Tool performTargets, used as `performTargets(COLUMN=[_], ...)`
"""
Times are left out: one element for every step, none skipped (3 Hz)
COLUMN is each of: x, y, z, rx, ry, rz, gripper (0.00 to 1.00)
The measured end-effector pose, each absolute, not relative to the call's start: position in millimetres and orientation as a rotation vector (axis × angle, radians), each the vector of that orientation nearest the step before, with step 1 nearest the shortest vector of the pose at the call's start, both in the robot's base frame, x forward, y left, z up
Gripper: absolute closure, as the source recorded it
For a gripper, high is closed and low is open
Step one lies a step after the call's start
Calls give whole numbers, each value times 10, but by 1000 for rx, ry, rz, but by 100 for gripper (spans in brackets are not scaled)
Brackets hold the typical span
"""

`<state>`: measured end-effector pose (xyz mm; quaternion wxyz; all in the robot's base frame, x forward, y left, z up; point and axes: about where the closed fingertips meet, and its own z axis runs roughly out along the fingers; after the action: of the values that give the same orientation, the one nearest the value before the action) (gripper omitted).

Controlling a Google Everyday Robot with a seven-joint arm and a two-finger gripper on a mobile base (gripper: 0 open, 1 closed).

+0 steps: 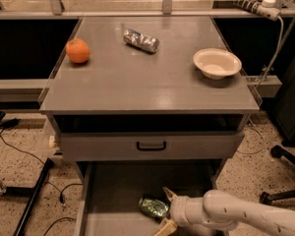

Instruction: Pick green can from middle drawer and place on counter

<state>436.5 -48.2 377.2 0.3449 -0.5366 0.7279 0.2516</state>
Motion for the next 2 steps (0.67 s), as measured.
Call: performTargets(x=[4364, 4364], y=[-481, -480], z=[3770, 3770], rx=[-1393, -1393], ry=[1890, 1890], rz=[654, 654], gripper=[19, 43])
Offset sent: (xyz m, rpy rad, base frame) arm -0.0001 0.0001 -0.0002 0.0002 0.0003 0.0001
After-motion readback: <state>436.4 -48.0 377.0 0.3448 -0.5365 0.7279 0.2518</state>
